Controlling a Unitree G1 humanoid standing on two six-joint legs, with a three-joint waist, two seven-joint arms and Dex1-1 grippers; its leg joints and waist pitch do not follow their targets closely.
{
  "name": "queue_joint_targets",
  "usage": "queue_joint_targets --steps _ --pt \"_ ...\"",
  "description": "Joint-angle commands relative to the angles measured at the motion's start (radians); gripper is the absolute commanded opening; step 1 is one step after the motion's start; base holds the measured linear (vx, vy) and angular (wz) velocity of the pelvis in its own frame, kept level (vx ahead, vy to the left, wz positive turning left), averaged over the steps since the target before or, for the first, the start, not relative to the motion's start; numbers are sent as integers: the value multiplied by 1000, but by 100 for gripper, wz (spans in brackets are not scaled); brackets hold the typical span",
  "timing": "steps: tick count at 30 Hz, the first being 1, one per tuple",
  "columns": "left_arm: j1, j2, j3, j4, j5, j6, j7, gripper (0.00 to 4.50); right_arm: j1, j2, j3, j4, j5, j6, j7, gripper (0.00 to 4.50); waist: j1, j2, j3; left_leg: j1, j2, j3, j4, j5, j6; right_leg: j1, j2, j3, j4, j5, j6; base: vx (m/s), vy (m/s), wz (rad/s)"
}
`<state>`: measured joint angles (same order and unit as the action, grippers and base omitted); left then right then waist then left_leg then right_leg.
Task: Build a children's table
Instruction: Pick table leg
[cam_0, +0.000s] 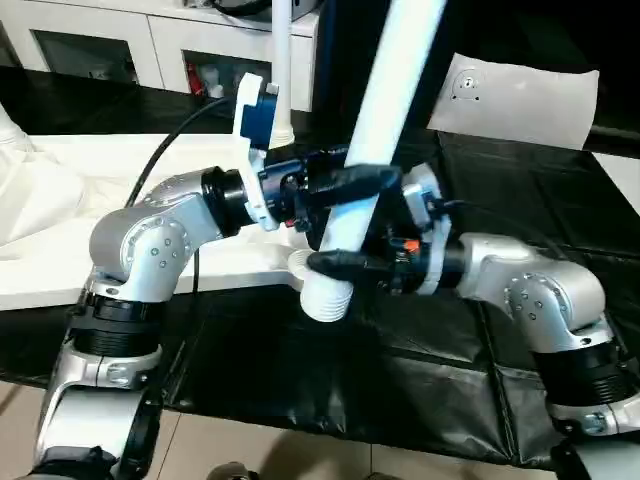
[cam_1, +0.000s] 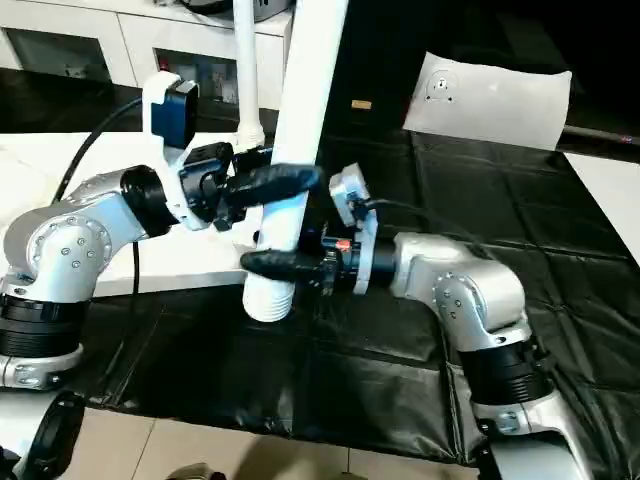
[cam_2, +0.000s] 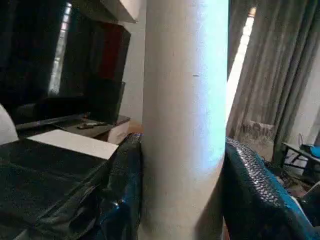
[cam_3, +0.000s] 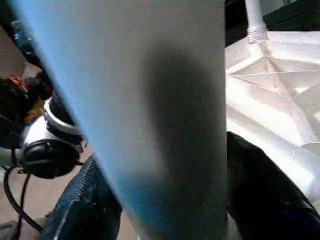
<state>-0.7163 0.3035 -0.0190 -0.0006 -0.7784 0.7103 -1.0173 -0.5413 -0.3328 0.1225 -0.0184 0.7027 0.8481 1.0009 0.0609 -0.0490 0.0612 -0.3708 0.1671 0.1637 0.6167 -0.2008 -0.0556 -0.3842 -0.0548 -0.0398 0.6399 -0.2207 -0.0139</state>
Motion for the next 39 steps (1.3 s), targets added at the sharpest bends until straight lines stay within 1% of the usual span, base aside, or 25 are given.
queue_joint_targets --steps 1,4,5,7,8,10,11,12,13,14,16,17,25,26,27,28,30,34,35,36,37,38,39 --pt "-29 -3 -12 -34 0 -13 -12 183 6 -11 -24 1 11 13 -7 307 2 4 -66 13 57 -10 -72 -64 1 53 -84 49 -70 -56 -242 0 0 0" --pt "-30 -5 -11 -30 5 -18 -11 183 12 -13 -25 -16 30 29 5 307 3 5 -66 12 56 -10 -72 -74 -4 53 -84 50 -73 -82 -231 0 0 0" --pt "-30 -6 -11 -27 8 -22 -12 183 15 -14 -23 -24 31 29 8 307 2 3 -65 12 57 -10 -72 -75 -5 53 -83 50 -73 -87 -227 0 0 0" --pt "-31 -6 -13 -27 6 -22 -18 183 16 -15 -21 -26 29 29 8 307 3 5 -66 12 57 -11 -73 -72 -6 52 -83 49 -72 -83 -225 0 0 0" --pt "-31 -6 -14 -27 6 -22 -19 183 16 -15 -20 -26 28 27 7 280 2 4 -67 12 57 -11 -72 -68 -6 53 -83 49 -71 -73 -226 0 0 0" --pt "-30 -5 -15 -27 7 -22 -22 183 16 -14 -20 -22 22 15 6 273 2 3 -66 12 57 -11 -73 -69 -6 52 -83 49 -72 -77 -227 0 0 0" --pt "-30 -2 -17 -27 10 -22 -26 183 17 -14 -19 -21 16 4 7 268 2 5 -66 11 57 -10 -72 -72 -7 51 -83 50 -72 -79 -226 0 0 0" --pt "-29 -1 -17 -27 11 -22 -27 183 17 -15 -19 -21 15 2 7 254 2 4 -66 11 57 -11 -72 -71 -8 52 -83 50 -72 -79 -225 0 0 0" --pt "-29 -1 -17 -27 11 -22 -27 183 17 -15 -19 -21 15 2 7 254 2 4 -66 11 56 -11 -72 -70 -7 53 -84 49 -72 -79 -226 0 0 0" --pt "-29 2 -20 -28 12 -21 -30 183 17 -18 -18 -22 13 -5 13 236 2 4 -67 11 57 -11 -72 -67 -6 52 -83 49 -71 -71 -227 0 0 0" --pt "-28 5 -22 -28 13 -21 -33 183 17 -20 -17 -23 9 -10 17 234 2 4 -66 11 57 -11 -73 -70 -6 52 -83 49 -71 -73 -225 0 0 0" --pt "-26 8 -25 -29 14 -20 -37 183 17 -26 -11 -26 -1 -23 23 225 2 5 -66 11 57 -11 -73 -72 -7 52 -83 49 -71 -76 -225 0 0 0" --pt "-25 9 -25 -29 18 -22 -38 183 20 -36 6 -32 -18 -43 38 213 2 3 -66 12 57 -11 -73 -77 -6 52 -82 49 -73 -85 -224 0 0 0" --pt "-26 8 -25 -30 17 -21 -36 183 21 -36 8 -33 -19 -44 39 212 3 7 -65 11 56 -11 -73 -76 -5 51 -83 50 -72 -83 -225 0 0 0" --pt "-27 8 -24 -30 17 -20 -36 183 22 -35 8 -34 -20 -45 39 211 3 7 -65 11 56 -11 -73 -76 -5 51 -83 50 -72 -83 -225 0 0 0" --pt "-28 8 -24 -30 18 -19 -36 183 23 -36 11 -34 -22 -49 41 210 1 5 -65 11 57 -11 -73 -79 -4 51 -82 49 -73 -85 -225 0 0 0" --pt "-28 8 -24 -31 18 -18 -37 183 25 -36 14 -36 -25 -57 42 209 2 5 -66 11 57 -11 -73 -80 -4 52 -83 50 -73 -86 -226 0 0 0" --pt "-30 10 -26 -30 17 -16 -37 183 27 -38 18 -38 -32 -65 48 209 1 6 -65 12 57 -11 -74 -87 -6 51 -82 49 -74 -92 -226 0 0 0" --pt "-30 11 -26 -31 16 -14 -38 183 27 -38 15 -37 -30 -61 49 265 1 6 -65 11 57 -12 -74 -86 -6 52 -82 49 -73 -91 -226 0 0 0" --pt "-29 12 -26 -33 15 -13 -39 183 27 -39 13 -38 -27 -59 50 279 1 6 -65 11 57 -12 -74 -86 -6 51 -82 49 -74 -91 -225 0 0 0" --pt "-29 13 -26 -33 15 -13 -39 183 27 -41 11 -39 -25 -57 52 279 1 6 -65 12 57 -12 -74 -84 -4 51 -83 49 -74 -89 -227 0 0 0" --pt "-29 13 -27 -33 15 -12 -40 182 26 -45 10 -42 -24 -60 56 298 2 7 -65 11 57 -11 -74 -87 -4 51 -83 50 -74 -91 -227 0 0 0" --pt "-29 13 -27 -33 15 -12 -40 182 26 -45 10 -42 -24 -60 56 298 1 6 -65 12 57 -12 -74 -89 -4 51 -82 50 -74 -92 -227 0 0 0"
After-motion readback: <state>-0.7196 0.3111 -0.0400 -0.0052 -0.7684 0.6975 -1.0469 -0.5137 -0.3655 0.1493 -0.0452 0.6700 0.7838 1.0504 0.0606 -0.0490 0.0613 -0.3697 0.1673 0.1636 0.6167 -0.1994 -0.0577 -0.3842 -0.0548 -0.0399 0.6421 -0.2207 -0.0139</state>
